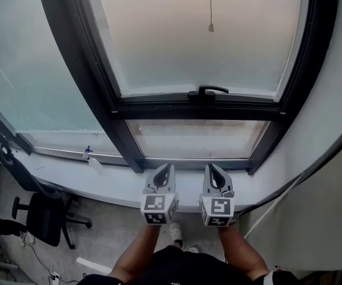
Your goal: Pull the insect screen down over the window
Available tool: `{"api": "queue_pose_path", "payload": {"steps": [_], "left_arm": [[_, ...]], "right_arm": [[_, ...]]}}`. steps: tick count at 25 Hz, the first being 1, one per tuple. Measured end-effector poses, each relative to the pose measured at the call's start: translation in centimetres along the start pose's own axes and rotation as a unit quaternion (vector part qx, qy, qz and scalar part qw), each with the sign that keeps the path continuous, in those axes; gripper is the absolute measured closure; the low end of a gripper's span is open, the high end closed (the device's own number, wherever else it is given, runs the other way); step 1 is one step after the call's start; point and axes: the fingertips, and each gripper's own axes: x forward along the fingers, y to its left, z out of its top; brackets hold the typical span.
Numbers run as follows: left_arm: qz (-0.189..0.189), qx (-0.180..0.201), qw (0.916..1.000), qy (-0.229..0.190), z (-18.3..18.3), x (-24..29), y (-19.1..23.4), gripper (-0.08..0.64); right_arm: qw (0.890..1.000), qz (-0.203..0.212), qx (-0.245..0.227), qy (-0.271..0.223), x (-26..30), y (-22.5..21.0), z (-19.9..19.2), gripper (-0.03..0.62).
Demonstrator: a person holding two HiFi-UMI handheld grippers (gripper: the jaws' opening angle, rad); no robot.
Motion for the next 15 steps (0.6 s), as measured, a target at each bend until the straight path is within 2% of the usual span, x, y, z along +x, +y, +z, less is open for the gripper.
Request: {"api": "queue_pose_path", "payload": {"steps": [4,9,15], "left_arm": [[-0.009,-0.005,0.9999,-0.003,0.5,2.8,1.6,0.557],[-0.031,-0.015,0.9994,0.007,0.3,6.0,3.3,0.557],[-0.057,-0.018,0.9982,0.006,0.9,9.0,4.4,0.557]], "right_arm": [[1.000,-0.018,-0.005,0.009,2.8,-0.5,0.0,0.589],[1.000,-0.011,0.012,0.013,6.2,-0.1,0.4,0.589],[0.999,-0.040,-0.002,0.026,9.1,-0.4,0.2,0.589]]}}
